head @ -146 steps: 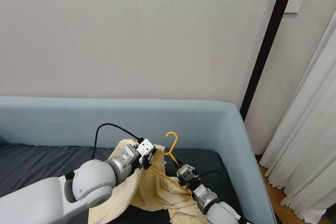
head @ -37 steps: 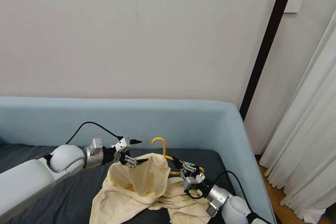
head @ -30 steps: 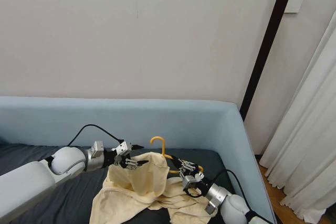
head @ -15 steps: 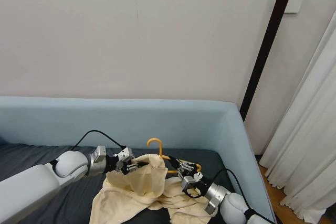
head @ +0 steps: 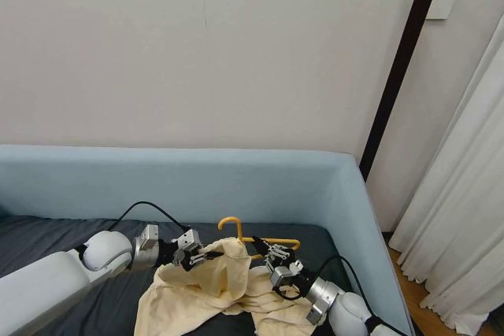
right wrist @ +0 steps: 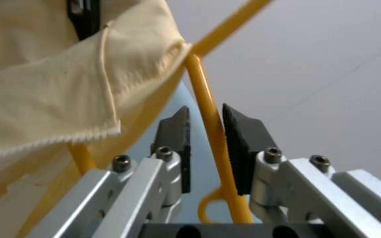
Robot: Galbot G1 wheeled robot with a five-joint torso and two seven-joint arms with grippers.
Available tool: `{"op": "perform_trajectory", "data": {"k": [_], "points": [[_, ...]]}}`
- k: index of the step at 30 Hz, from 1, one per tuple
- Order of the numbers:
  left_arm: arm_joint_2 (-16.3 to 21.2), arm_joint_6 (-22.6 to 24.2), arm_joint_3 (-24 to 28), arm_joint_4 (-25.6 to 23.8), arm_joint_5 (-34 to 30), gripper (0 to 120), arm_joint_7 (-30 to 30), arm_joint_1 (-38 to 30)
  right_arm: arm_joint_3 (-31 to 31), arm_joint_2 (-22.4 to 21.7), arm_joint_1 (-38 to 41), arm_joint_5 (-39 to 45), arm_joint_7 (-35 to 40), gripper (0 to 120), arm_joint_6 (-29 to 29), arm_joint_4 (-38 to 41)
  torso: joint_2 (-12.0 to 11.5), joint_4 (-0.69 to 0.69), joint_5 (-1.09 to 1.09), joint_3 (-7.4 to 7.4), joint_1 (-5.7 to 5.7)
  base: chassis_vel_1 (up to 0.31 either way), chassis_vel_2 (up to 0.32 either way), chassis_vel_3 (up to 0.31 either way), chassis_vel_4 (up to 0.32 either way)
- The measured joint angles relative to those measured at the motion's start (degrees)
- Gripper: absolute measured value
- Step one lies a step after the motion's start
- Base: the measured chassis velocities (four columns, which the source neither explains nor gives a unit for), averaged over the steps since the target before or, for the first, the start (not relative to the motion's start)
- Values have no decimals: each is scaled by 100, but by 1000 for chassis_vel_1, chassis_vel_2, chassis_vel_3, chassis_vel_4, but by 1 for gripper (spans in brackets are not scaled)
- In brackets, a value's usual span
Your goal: Pick up the clothes from the sofa and hang them on the clothes hanger.
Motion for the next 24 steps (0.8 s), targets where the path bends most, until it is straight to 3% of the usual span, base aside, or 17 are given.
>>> {"op": "perform_trajectory", "data": {"k": [7, 13, 18, 24], "points": [[109, -33, -438, 18, 16, 1, -293, 466, -55, -206, -317, 842, -59, 50, -389, 436, 0, 0, 1, 0, 0, 0, 0, 0, 0], [118, -112, -561, 60, 3, 1, -373, 562, -37, -385, -607, 1655, 7, 68, -845, 735, 0, 0, 1, 0, 0, 0, 0, 0, 0], [133, -207, -695, 72, -51, 1, -461, 731, 256, -545, -1360, 3350, 339, 90, -1963, 1297, 0, -2, 1, 0, 0, 0, 0, 0, 0], [307, -326, -785, 72, -80, 1, -440, 940, 622, -559, -1980, 4646, 443, 100, -2732, 1490, 0, -2, 0, 0, 0, 0, 0, 0, 0]]}}
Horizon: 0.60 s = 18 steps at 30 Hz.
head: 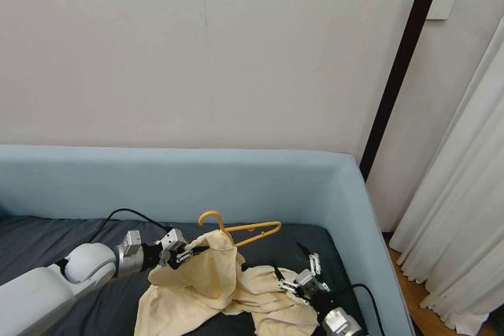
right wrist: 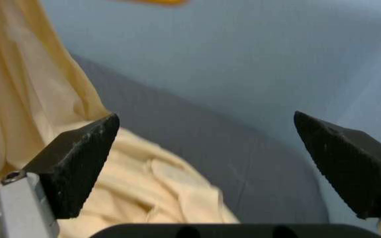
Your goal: Pick up the clothes from the sofa and hang them on the clothes hanger.
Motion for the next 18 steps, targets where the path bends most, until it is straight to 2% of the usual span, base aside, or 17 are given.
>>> {"op": "perform_trajectory", "data": {"k": [5, 9, 15, 18], "points": [[141, -132, -193, 60, -56, 1, 23, 221, 133, 139, -54, 535, 26, 100, -407, -116, 0, 4, 1, -1, 0, 0, 0, 0, 0], [123, -333, -286, 419, -31, 1, 72, 328, 229, 261, 75, 872, 151, 100, -688, -235, 0, 2, -1, 0, 0, 0, 0, 0, 0], [165, -418, -554, 493, 2, 1, 111, 555, 182, 350, 343, 1027, 148, 100, -851, -425, 0, 2, 0, 0, 0, 0, 0, 0, 0], [253, -460, -816, 453, 7, 1, 165, 806, 141, 400, 550, 1520, 147, 100, -1191, -562, 0, 2, 1, 0, 0, 0, 0, 0, 0]]}}
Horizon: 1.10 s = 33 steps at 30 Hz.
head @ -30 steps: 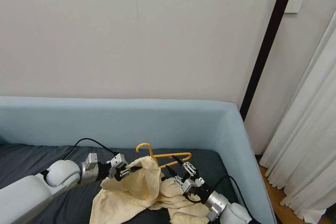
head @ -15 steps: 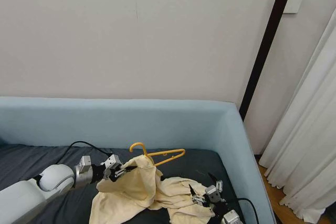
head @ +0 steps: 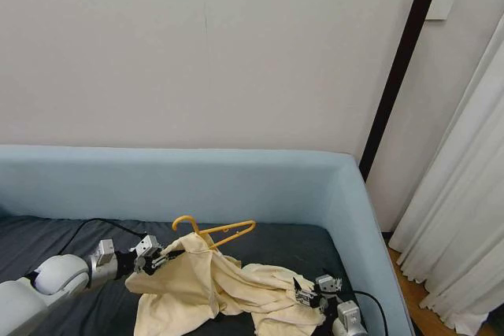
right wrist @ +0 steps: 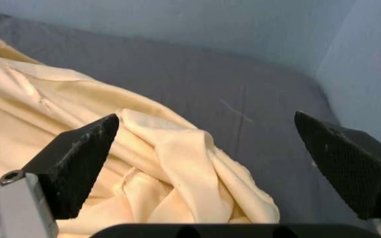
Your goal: Pick up the clothes from the sofa and hang them on the clothes hanger.
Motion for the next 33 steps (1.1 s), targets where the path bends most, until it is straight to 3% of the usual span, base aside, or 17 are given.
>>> {"op": "perform_trajectory", "data": {"k": [4, 7, 9, 14, 17, 27, 33], "points": [[24, -15, -253, -34, -1, 1, 64, 238, -5, 12, 138, 266, -40, 100, -189, -89, 0, -1, 0, 0, 0, 0, 0, 0, 0], [21, -28, -771, -180, 62, 1, 126, 875, -161, 96, 775, 755, -230, 100, -370, -616, 0, 2, 0, 0, 0, 0, 0, 0, 0], [4, -28, -842, -219, 82, 1, 125, 966, -234, 126, 923, 769, -282, 100, -370, -779, 0, 2, -1, 0, 0, 0, 0, 0, 0], [-49, -1, -970, -455, 124, 1, 73, 1149, -939, 365, 1880, 108, -678, 100, -182, -2074, 0, 0, 0, 1, 0, 0, 0, 0, 0], [-61, 13, -959, -504, 152, 1, 66, 1143, -1122, 457, 2119, -259, -814, 100, -80, -2460, 0, 1, 0, 1, 0, 0, 0, 0, 0], [-141, 26, -828, -479, 161, 1, 92, 991, -1578, 407, 1893, -1135, -1077, 100, -97, -2515, 0, -1, 0, 0, 0, 0, 0, 0, 0], [-166, 24, -788, -472, 195, 1, 109, 969, -1623, 474, 1940, -1223, -1021, 100, -70, -2452, 0, 0, 0, 0, 0, 0, 0, 0, 0]]}}
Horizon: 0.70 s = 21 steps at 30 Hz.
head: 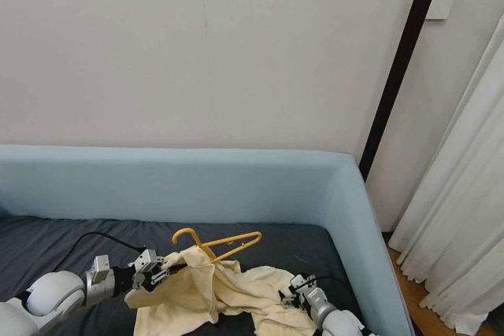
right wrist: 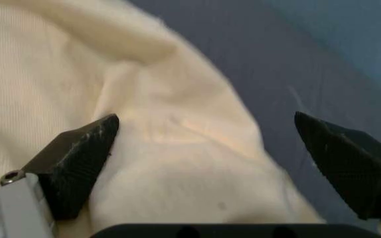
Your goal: Pick up the clothes from the sofa and hang them on the clothes hanger.
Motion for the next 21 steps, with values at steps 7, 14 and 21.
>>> {"op": "perform_trajectory", "data": {"k": [7, 14, 21], "points": [[0, -26, -5, 44, 34, 1, 36, 8, -87, -110, 290, 382, -1, 100, -108, 263, 0, -1, 0, 0, 0, 0, 0, 0, 0], [-18, -30, 36, 31, 58, 1, 45, -12, -338, 6, 729, 358, -214, 100, -130, -280, 0, 1, 0, 0, 0, 0, 0, 0, 0], [6, -30, 18, 6, 69, 1, 46, -12, -458, 20, 859, 201, -500, 91, -53, -616, 0, 1, 1, -1, 0, 0, 0, 0, 0]]}}
